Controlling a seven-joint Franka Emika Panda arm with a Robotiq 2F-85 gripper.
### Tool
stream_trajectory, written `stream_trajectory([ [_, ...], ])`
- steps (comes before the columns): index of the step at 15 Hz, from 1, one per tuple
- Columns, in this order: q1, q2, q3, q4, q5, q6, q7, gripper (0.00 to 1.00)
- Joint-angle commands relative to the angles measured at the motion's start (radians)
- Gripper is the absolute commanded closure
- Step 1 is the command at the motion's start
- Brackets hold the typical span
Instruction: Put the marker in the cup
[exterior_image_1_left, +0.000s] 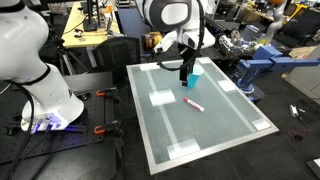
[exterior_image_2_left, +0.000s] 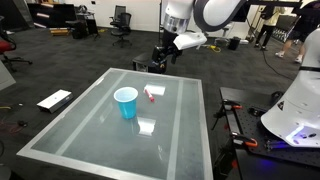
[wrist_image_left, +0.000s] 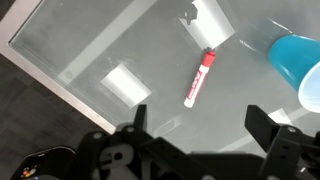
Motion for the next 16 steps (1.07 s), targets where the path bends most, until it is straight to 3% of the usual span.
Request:
stream_trajectory([
  [1,0.004,0.084,-0.008,0.074,0.015,-0.032,0.046,0.0],
  [11,-0.008,0.297,-0.034,0.229,0.326,-0.032,-0.122,0.0],
  [16,-0.001,0.384,-0.059,0.304,0.377,-0.041,-0.129,0.0],
])
